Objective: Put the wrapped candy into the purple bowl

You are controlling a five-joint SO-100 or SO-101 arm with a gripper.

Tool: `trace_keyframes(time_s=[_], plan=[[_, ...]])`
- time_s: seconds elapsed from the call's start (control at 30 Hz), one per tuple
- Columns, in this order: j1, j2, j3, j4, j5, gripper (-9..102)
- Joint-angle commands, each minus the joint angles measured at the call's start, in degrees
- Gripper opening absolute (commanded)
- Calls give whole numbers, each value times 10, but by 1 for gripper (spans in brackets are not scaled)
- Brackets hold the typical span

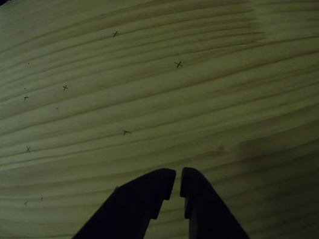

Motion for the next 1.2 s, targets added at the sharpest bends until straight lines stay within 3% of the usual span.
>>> trace_keyframes(time_s=[0.0, 1.17], plan=[[-40, 7, -11, -15, -33, 1], [-57, 7, -11, -15, -47, 1]])
